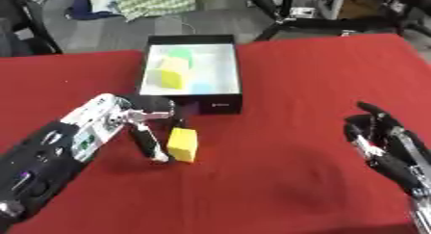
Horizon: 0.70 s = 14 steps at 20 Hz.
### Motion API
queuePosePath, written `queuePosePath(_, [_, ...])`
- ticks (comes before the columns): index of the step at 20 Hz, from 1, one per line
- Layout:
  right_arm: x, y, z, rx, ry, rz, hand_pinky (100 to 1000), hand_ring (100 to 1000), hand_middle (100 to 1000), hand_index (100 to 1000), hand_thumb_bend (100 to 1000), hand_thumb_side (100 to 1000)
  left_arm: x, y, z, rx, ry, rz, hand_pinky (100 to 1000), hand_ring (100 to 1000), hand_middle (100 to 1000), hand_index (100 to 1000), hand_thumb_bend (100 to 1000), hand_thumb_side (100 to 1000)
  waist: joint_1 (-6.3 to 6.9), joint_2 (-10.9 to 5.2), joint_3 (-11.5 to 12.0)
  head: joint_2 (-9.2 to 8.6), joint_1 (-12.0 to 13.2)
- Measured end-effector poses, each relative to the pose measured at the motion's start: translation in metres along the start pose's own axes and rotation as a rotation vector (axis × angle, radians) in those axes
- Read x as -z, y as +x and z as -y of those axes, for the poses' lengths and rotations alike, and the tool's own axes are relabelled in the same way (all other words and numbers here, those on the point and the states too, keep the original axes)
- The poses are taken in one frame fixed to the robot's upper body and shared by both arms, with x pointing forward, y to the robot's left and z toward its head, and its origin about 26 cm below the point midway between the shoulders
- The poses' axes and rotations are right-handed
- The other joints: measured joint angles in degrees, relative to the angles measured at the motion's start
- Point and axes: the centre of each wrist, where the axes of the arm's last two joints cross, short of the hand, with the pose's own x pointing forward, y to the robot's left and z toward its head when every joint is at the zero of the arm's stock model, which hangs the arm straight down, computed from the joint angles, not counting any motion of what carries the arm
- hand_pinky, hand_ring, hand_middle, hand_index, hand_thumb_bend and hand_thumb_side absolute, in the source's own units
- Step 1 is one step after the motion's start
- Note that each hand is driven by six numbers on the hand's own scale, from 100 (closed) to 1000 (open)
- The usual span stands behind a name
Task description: Pick up objects on the table and place them in the box.
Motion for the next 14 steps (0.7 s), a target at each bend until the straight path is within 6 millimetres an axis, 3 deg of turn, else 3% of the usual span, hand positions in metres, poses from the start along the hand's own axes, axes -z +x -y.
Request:
queuePosePath(4, [0.0, 0.0, 0.0, 0.0, 0.0, 0.0, 778, 768, 701, 938, 287, 508, -0.006, 0.002, -0.013, -0.025, 0.127, -0.023, 532, 392, 376, 524, 344, 276, -0.01, 0.0, 0.1, 0.0, 0.0])
queuePosePath(10, [0.0, 0.0, 0.0, 0.0, -0.001, -0.002, 778, 768, 701, 938, 283, 510, -0.04, 0.001, -0.078, 0.018, 0.316, -0.077, 573, 436, 423, 559, 377, 298, 0.0, 0.0, 0.4, 0.0, 0.0])
queuePosePath(14, [-0.002, -0.001, 0.0, 0.001, -0.001, -0.006, 778, 768, 701, 938, 281, 512, -0.036, -0.015, -0.104, 0.012, 0.367, -0.181, 598, 469, 462, 602, 402, 307, -0.01, 0.0, 0.5, 0.0, 0.1])
